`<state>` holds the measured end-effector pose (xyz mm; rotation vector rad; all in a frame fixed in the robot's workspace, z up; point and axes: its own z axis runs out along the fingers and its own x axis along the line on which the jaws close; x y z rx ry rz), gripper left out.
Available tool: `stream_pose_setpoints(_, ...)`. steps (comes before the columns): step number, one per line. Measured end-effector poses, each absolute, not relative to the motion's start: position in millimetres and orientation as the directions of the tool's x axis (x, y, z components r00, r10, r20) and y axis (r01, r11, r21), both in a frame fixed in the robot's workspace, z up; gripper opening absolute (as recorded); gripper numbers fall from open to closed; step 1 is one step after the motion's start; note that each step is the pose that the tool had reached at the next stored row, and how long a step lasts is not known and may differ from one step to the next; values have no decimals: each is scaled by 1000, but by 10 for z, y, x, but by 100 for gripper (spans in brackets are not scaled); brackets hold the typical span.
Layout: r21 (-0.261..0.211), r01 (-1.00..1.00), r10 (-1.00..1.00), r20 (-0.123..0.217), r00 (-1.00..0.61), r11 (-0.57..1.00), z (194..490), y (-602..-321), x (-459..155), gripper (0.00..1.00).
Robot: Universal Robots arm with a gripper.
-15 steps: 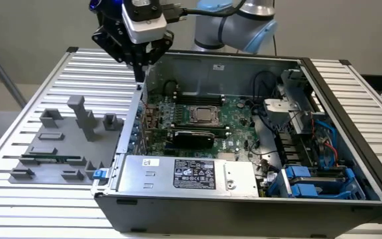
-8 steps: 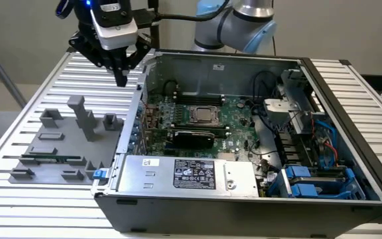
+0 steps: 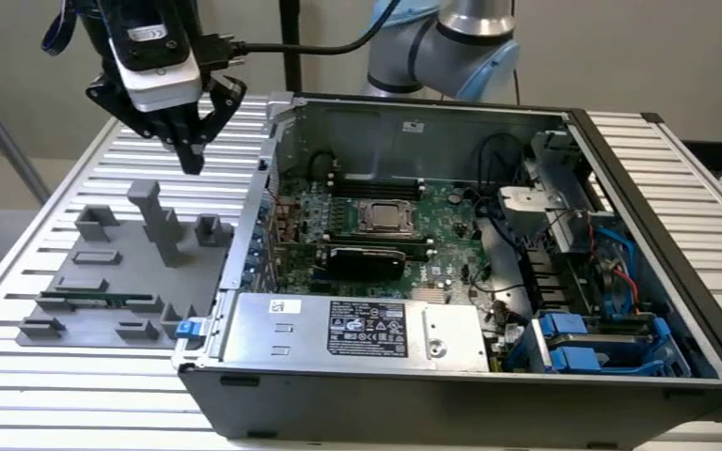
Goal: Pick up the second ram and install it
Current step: 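Reach for the second ram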
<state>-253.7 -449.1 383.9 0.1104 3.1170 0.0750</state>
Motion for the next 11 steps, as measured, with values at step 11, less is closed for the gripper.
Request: stream_pose_setpoints(11,48,70,71,-20,-997,996,3652,-4497,-3036,0)
